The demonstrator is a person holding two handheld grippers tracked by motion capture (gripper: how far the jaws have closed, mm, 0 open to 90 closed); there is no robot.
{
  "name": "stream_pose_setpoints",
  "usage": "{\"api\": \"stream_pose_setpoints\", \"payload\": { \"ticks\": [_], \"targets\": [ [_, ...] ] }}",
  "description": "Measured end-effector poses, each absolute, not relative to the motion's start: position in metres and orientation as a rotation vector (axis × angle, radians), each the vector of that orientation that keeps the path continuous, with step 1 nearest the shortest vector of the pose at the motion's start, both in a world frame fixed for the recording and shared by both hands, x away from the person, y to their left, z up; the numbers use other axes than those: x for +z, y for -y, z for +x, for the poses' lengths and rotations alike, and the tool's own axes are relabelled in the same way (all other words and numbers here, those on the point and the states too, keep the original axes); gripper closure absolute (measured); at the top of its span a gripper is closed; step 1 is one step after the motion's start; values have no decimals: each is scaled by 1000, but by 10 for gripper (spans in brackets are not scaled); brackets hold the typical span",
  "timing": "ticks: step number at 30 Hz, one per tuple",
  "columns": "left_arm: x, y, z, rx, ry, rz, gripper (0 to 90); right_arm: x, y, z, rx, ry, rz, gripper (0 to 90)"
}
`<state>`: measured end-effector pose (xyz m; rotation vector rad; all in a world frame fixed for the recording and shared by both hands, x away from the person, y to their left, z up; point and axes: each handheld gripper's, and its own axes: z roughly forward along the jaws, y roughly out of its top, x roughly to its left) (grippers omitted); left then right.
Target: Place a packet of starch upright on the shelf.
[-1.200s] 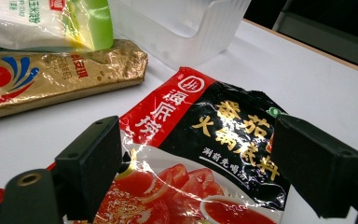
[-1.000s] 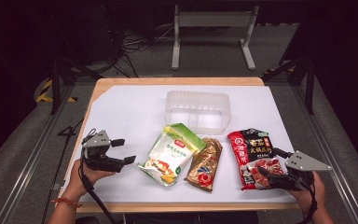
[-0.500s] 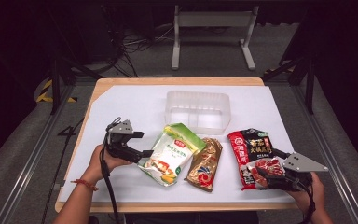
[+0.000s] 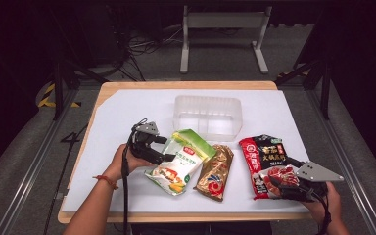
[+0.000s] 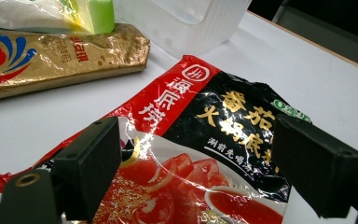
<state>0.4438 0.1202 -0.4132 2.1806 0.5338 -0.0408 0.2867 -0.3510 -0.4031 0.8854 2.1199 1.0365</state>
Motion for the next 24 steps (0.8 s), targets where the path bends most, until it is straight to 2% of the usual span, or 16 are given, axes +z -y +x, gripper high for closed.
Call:
{"api": "stream_pose_setpoints", "payload": {
  "ticks": [10, 13, 19, 20, 24],
  "targets": [
    [-424, -105, 453, -140, -536, 2229, 220, -404, 351, 286, 1031, -2125, 878, 163],
    [-425, -104, 452, -176, -520, 2230, 261, -404, 351, 287, 1033, -2126, 877, 164],
    [-425, -103, 449, -247, -480, 2209, 540, -404, 349, 287, 1026, -2136, 867, 164],
    [-425, -102, 448, -259, -476, 2202, 540, -404, 349, 287, 1024, -2137, 864, 164],
    [-423, -100, 443, -217, -490, 2213, 724, -405, 348, 287, 1019, -2142, 861, 164]
  ]
}}
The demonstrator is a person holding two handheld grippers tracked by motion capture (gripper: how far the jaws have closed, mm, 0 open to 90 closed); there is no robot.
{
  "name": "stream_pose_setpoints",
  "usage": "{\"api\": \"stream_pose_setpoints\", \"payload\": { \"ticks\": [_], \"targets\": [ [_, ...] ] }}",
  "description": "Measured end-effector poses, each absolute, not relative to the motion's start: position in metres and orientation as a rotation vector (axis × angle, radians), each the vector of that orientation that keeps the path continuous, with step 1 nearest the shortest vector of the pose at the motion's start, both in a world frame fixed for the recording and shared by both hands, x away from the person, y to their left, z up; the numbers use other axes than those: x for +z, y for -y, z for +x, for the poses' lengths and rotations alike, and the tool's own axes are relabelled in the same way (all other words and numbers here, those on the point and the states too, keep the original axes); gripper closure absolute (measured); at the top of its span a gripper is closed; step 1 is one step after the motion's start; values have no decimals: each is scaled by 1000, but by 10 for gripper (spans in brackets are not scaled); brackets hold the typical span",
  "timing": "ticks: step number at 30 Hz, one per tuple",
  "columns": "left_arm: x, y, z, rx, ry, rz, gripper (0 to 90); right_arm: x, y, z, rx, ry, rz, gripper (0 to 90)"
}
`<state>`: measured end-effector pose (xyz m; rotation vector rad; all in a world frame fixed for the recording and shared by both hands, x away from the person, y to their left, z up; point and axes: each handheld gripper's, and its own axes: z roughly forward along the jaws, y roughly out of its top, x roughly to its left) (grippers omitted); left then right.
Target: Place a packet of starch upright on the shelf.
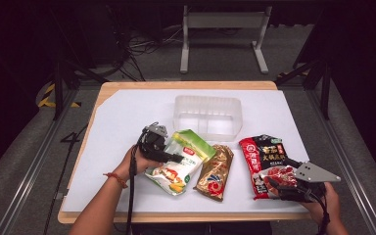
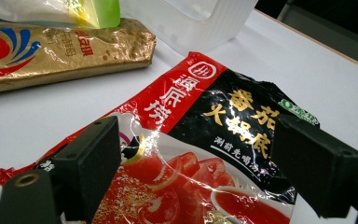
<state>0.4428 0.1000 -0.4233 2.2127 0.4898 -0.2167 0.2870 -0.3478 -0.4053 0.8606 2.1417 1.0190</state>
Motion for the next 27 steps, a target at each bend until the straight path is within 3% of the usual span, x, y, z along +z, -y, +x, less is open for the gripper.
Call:
{"api": "stream_pose_setpoints", "payload": {
  "ticks": [5, 9, 27],
  "targets": [
    [-419, -102, 436, -159, -507, 2196, 859, -405, 347, 286, 1016, -2145, 853, 164],
    [-416, -105, 430, -112, -557, 2164, 892, -405, 347, 286, 1014, -2145, 848, 165],
    [-374, -132, 398, 57, -602, 2027, 898, -404, 349, 287, 1037, -2137, 859, 164]
  ]
}}
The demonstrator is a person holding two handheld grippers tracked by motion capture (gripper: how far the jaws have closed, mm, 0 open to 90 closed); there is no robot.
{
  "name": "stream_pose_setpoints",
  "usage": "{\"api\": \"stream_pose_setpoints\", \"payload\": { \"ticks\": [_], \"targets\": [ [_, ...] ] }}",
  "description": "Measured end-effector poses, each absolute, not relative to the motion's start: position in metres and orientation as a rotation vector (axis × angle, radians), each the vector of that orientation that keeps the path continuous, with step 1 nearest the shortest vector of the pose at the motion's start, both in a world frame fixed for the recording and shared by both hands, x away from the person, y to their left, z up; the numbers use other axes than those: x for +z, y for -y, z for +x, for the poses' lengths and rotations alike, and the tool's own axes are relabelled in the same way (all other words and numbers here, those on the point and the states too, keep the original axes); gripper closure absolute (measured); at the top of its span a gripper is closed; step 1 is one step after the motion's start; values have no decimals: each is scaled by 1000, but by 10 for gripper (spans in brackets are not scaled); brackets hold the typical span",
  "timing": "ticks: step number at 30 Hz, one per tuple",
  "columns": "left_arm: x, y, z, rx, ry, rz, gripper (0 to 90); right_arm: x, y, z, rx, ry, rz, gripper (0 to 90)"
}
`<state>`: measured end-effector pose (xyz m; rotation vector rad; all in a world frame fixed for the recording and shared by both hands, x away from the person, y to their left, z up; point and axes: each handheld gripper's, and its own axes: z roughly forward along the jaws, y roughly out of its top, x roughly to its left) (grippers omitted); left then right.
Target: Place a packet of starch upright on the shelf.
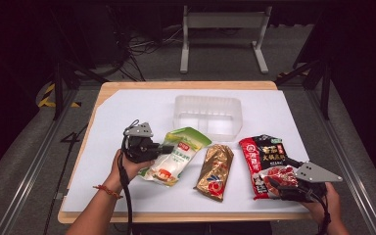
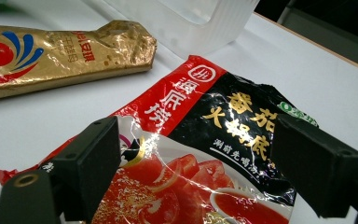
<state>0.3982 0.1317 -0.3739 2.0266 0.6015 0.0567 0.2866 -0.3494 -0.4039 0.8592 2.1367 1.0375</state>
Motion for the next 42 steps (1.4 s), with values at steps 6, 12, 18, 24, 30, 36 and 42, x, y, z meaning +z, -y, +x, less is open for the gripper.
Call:
{"api": "stream_pose_setpoints", "payload": {
  "ticks": [6, 12, 18, 24, 30, 36, 42],
  "targets": [
    [-368, -142, 397, 155, -663, 1942, 899, -404, 348, 287, 1032, -2141, 855, 164],
    [-370, -149, 402, 152, -706, 1937, 898, -405, 348, 287, 1030, -2142, 854, 163],
    [-367, -147, 406, 191, -693, 1994, 897, -405, 347, 287, 1031, -2144, 860, 163],
    [-355, -144, 411, 240, -683, 1928, 899, -406, 347, 288, 1028, -2151, 863, 163],
    [-335, -139, 419, 233, -715, 1779, 898, -407, 346, 289, 1023, -2157, 867, 162],
    [-324, -118, 434, 254, -750, 1730, 898, -408, 345, 288, 1014, -2165, 863, 162],
    [-318, -97, 454, 326, -827, 1704, 897, -408, 347, 288, 1012, -2166, 864, 162]
  ]
}}
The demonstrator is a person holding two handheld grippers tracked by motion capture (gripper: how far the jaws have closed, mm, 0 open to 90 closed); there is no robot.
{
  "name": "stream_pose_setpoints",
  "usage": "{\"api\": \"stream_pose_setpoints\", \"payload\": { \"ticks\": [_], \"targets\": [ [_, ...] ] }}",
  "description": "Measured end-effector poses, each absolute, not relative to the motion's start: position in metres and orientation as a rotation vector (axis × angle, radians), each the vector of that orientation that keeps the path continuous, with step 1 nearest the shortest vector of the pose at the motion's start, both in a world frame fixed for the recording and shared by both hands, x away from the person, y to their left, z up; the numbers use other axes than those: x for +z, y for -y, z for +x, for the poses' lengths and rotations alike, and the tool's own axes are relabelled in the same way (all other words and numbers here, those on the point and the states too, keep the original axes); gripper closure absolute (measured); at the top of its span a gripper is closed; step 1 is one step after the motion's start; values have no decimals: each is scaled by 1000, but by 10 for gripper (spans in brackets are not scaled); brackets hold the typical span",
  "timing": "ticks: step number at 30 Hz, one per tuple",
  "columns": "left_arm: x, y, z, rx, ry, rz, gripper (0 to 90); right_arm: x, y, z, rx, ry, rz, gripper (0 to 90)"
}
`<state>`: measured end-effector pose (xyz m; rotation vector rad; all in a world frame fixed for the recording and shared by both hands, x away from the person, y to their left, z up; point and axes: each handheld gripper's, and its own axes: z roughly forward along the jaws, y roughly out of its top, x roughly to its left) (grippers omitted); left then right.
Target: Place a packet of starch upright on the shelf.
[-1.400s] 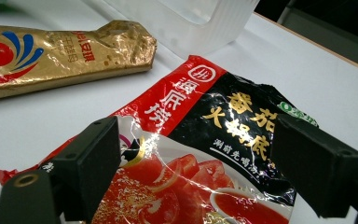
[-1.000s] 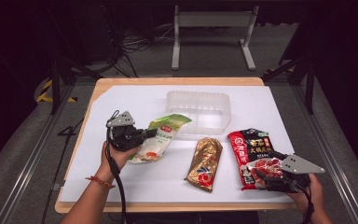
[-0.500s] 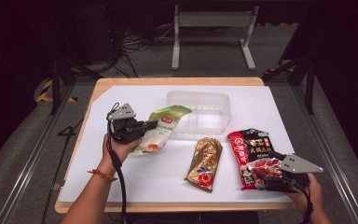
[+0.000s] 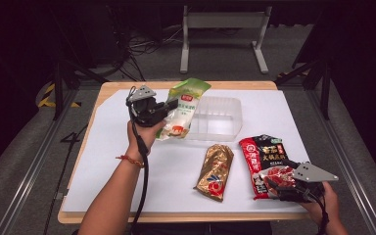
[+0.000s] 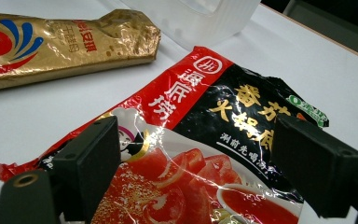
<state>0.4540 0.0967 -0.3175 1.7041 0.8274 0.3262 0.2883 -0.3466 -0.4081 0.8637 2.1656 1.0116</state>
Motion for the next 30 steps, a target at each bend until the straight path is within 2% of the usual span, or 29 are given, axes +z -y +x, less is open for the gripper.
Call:
{"api": "stream_pose_setpoints", "payload": {
  "ticks": [2, 5, 23, 30],
  "targets": [
    [-315, -86, 462, 389, -850, 1702, 898, -408, 347, 288, 1015, -2164, 864, 162],
    [-316, -79, 472, 413, -891, 1689, 897, -407, 347, 288, 1014, -2162, 862, 162],
    [-332, -47, 505, 455, -967, 1604, 897, -409, 345, 288, 1006, -2170, 858, 163],
    [-343, -39, 516, 486, -939, 1539, 895, -410, 344, 288, 999, -2178, 854, 162]
  ]
}}
